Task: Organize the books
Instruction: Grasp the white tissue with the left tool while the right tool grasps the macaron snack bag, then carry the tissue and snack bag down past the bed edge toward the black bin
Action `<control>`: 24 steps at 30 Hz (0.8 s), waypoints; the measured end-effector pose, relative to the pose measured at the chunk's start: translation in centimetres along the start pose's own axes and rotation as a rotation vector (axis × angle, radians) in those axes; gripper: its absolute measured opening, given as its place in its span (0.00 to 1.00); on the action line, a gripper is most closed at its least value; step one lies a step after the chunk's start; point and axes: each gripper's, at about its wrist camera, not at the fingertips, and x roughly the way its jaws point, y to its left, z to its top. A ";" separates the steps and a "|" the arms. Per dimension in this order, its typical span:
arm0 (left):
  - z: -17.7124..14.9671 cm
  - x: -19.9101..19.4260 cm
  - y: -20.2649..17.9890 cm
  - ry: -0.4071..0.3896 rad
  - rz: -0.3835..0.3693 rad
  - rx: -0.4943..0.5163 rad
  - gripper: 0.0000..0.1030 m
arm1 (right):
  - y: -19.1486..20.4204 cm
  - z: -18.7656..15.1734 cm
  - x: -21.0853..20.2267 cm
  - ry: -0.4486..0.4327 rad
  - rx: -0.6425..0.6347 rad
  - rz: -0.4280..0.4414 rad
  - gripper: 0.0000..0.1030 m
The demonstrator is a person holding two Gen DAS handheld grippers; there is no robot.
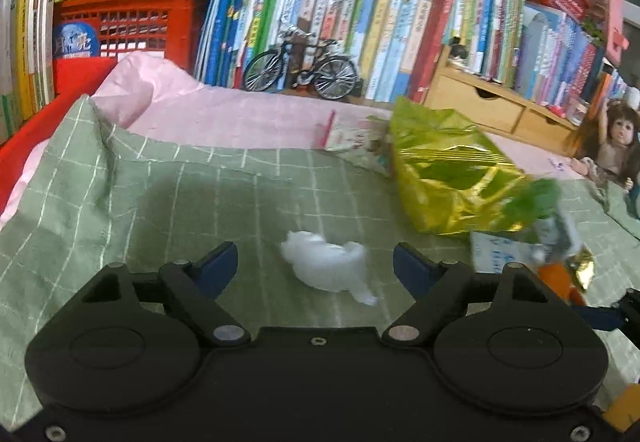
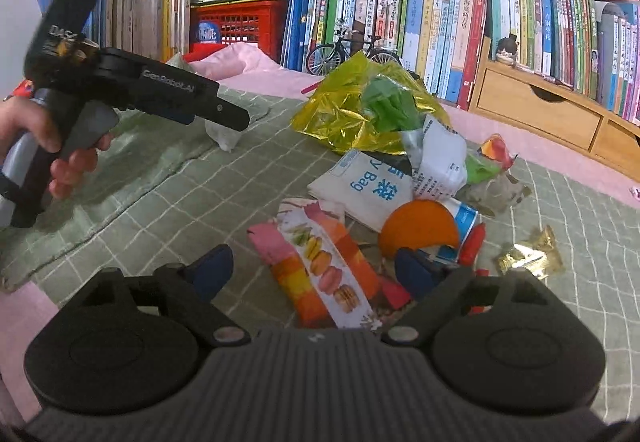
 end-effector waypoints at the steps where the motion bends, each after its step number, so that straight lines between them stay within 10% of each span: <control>1: -0.1 0.3 0.2 0.000 -0.001 -0.001 0.81 | -0.1 0.0 0.1 0.001 0.003 0.006 0.91; 9: -0.7 1.3 -1.2 -0.047 0.022 0.136 0.62 | 0.0 0.3 -0.4 -0.036 0.002 0.014 0.81; 24: -0.5 -0.5 -1.0 -0.054 -0.010 0.082 0.37 | -0.7 -0.1 -1.0 -0.019 0.057 -0.011 0.47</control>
